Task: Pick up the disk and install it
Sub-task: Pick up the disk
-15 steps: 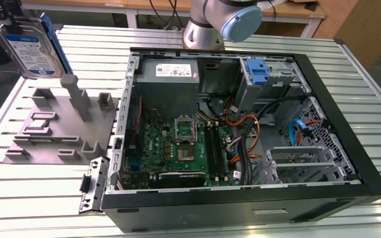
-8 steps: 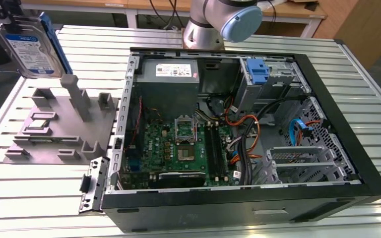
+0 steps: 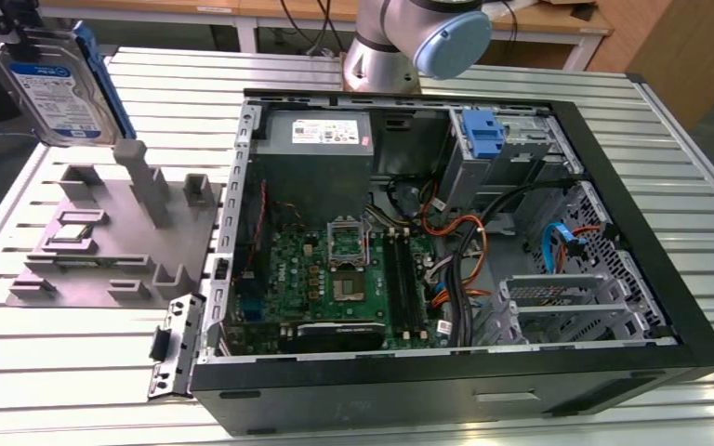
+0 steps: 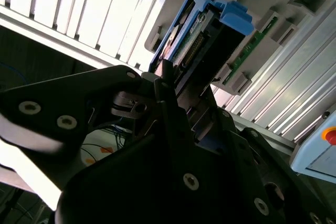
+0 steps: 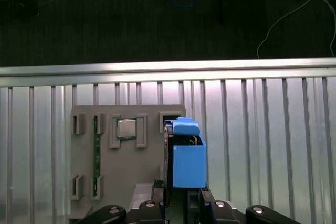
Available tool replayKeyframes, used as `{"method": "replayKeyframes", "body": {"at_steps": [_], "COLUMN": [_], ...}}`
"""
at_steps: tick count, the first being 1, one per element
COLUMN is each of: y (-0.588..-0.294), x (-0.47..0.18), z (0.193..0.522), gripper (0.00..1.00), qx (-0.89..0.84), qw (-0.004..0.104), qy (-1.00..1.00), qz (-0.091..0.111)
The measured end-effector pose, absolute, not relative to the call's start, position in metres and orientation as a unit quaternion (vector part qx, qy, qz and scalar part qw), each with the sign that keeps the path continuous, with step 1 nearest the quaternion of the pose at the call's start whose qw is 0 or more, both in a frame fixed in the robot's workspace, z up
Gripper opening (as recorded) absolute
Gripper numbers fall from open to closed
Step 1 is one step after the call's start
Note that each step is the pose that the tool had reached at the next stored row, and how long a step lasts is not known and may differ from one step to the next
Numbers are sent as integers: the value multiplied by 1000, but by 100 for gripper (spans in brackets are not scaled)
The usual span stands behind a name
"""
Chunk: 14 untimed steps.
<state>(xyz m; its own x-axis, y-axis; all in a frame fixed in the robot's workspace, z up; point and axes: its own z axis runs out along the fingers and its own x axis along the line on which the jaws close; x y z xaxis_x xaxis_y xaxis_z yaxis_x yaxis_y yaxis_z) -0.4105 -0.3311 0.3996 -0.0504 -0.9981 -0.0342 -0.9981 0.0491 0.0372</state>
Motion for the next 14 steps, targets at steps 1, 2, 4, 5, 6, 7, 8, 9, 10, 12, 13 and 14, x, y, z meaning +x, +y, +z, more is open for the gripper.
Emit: {"method": "replayKeyframes", "body": {"at_steps": [1,2,4,5,6,7,8,9,10,12,13,14], "y": [-331,-331,-331,-331,-331,-331,-331,-331,-331,-331,-331,-331], "x": [-411,-411,-411,-410,-410,-411,-411,-411,-411,-410,-411,-411], "z": [400,400,401,402,403,404,406,408,410,414,416,418], "gripper": [35,35,35,35,35,35,35,35,35,35,35,35], "qx": [689,689,689,689,689,689,689,689,689,689,689,689], "qw": [0,0,1,0,1,0,0,0,0,0,0,0], "qy": [-724,-724,-724,-724,-724,-724,-724,-724,-724,-724,-724,-724], "qz": [-25,-25,-25,-25,-25,-25,-25,-25,-25,-25,-25,-25]}}
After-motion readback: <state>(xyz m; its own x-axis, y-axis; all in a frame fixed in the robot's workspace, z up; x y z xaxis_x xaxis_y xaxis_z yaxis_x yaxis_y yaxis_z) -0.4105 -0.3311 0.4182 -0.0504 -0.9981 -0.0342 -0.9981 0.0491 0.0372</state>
